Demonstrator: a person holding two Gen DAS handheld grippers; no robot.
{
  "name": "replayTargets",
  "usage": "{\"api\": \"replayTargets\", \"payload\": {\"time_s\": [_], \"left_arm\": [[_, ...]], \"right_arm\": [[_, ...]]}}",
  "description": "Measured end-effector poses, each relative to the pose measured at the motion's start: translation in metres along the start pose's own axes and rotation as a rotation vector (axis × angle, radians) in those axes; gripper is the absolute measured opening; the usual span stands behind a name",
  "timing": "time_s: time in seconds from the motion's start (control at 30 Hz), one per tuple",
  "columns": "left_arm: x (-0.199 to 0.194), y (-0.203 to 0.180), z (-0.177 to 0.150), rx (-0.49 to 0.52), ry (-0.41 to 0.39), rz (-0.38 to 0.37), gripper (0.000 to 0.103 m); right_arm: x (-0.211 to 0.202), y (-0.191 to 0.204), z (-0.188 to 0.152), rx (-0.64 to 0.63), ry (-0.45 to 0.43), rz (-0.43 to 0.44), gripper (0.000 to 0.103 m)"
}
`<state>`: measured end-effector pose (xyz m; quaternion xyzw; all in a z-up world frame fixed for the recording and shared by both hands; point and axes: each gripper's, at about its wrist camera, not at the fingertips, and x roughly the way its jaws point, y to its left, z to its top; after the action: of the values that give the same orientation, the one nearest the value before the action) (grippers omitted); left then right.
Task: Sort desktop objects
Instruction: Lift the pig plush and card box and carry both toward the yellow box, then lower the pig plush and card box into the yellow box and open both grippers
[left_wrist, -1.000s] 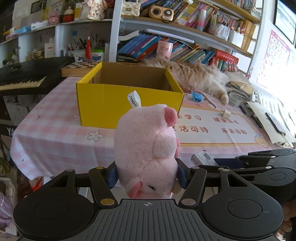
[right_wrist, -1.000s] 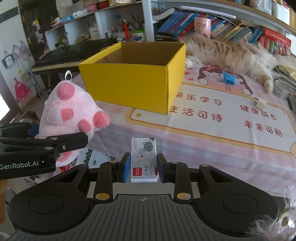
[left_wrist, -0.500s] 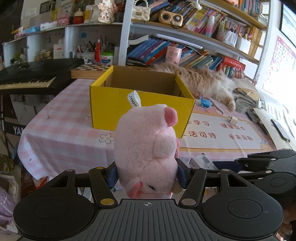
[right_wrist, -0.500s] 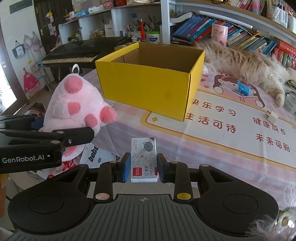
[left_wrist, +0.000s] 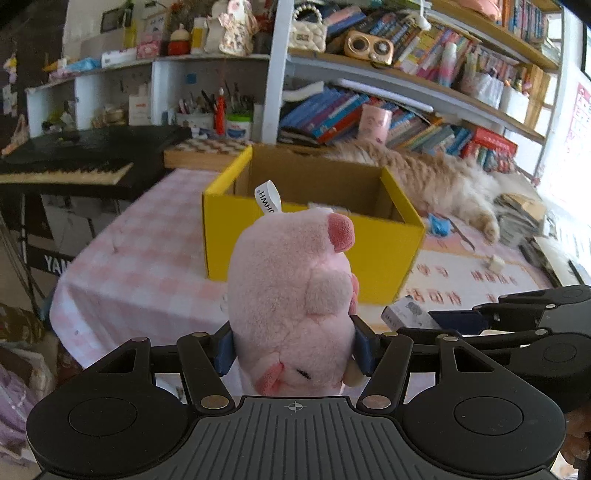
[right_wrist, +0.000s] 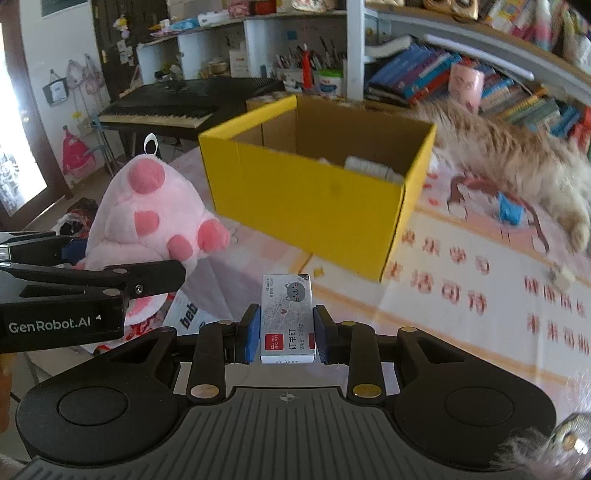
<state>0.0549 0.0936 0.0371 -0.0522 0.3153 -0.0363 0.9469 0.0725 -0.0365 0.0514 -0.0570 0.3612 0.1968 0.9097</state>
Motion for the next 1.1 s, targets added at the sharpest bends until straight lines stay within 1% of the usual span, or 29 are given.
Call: {"api": "replayTargets", "payload": {"time_s": [0.23, 0.47, 0.67, 0.77, 0.83, 0.97, 1.1], "left_arm": [[0.023, -0.002, 0.032, -0.020, -0.064, 0.028, 0.061], [0.049, -0.009, 0.060, -0.039, -0.120, 0.050, 0.061], [0.072, -0.012, 0.082, -0.066, -0.157, 0.085, 0.061], [0.087, -0.012, 0.090, -0.068, -0.153, 0.100, 0.061], [0.100, -0.012, 0.094, -0.050, -0.131, 0.112, 0.061], [0.120, -0.009, 0.101, -0.040, -0.104, 0.124, 0.061], [0.138, -0.005, 0.109, -0.027, -0.076, 0.134, 0.061]], "right_arm": [[0.010, -0.019, 0.035, -0.062, -0.080, 0.003, 0.027], [0.028, -0.048, 0.071, -0.079, -0.103, 0.020, 0.027], [0.048, -0.066, 0.100, -0.103, -0.122, 0.048, 0.027], [0.063, -0.074, 0.112, -0.127, -0.121, 0.056, 0.027], [0.076, -0.078, 0.119, -0.153, -0.116, 0.059, 0.027], [0.104, -0.086, 0.131, -0.186, -0.082, 0.068, 0.027], [0.131, -0.094, 0.144, -0.221, -0.055, 0.098, 0.028]]}}
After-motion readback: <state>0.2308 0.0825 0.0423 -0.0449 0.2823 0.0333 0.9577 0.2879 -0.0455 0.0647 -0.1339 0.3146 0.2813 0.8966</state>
